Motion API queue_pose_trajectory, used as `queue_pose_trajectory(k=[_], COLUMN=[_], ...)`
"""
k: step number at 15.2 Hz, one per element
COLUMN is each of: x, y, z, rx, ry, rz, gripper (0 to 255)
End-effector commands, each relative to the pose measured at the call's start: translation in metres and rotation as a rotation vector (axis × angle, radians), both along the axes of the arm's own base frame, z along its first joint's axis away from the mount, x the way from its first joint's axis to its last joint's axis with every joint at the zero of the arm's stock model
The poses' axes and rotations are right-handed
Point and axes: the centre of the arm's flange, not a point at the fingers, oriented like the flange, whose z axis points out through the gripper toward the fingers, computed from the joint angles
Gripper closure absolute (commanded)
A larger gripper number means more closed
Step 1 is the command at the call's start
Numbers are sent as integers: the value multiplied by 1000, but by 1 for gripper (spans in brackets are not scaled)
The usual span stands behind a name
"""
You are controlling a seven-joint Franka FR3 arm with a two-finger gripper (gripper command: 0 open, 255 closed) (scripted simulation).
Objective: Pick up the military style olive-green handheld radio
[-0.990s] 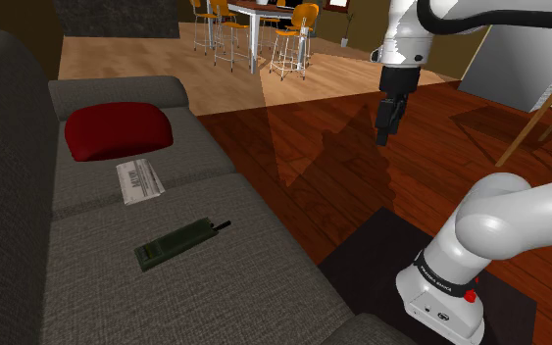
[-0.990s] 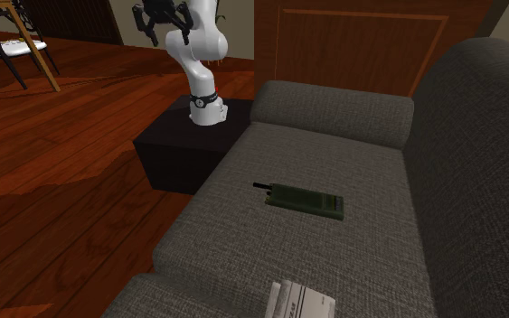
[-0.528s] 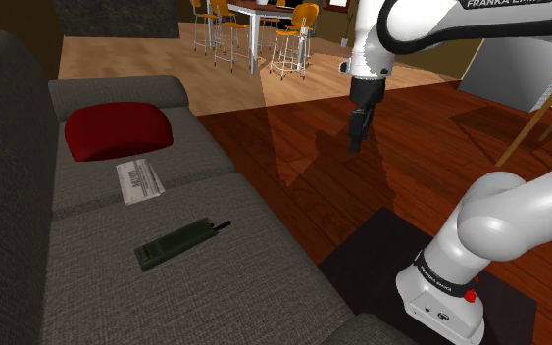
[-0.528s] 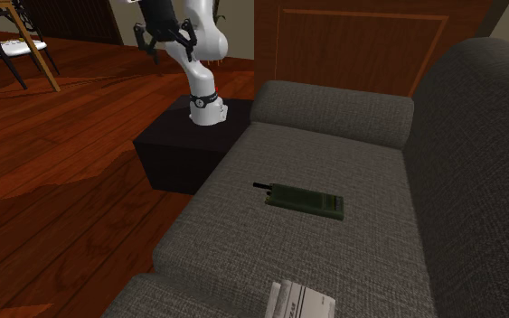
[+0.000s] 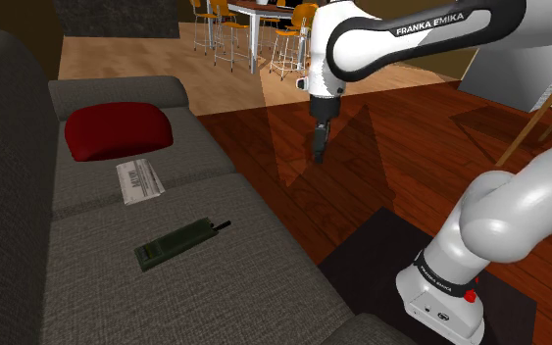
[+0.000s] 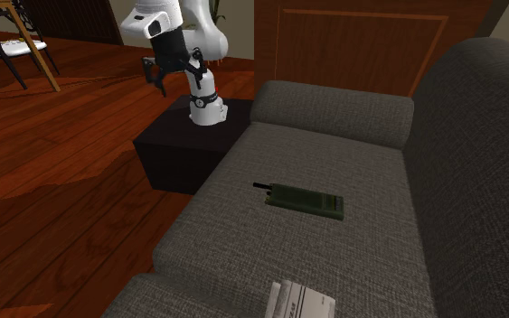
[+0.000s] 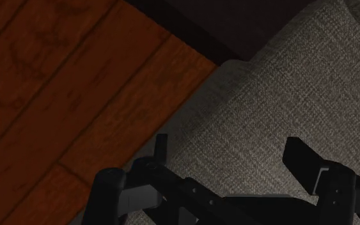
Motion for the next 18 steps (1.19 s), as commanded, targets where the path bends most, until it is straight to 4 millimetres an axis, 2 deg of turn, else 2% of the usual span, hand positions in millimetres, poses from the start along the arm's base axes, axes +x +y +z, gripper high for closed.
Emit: queue_pose_trajectory(k=[1, 10, 18], x=[15, 74, 106], y=[17, 100, 187], z=[-15, -72, -119], rx=[7, 32, 54], ry=[-7, -34, -58], rz=[61, 328, 566], gripper=[0, 0, 0])
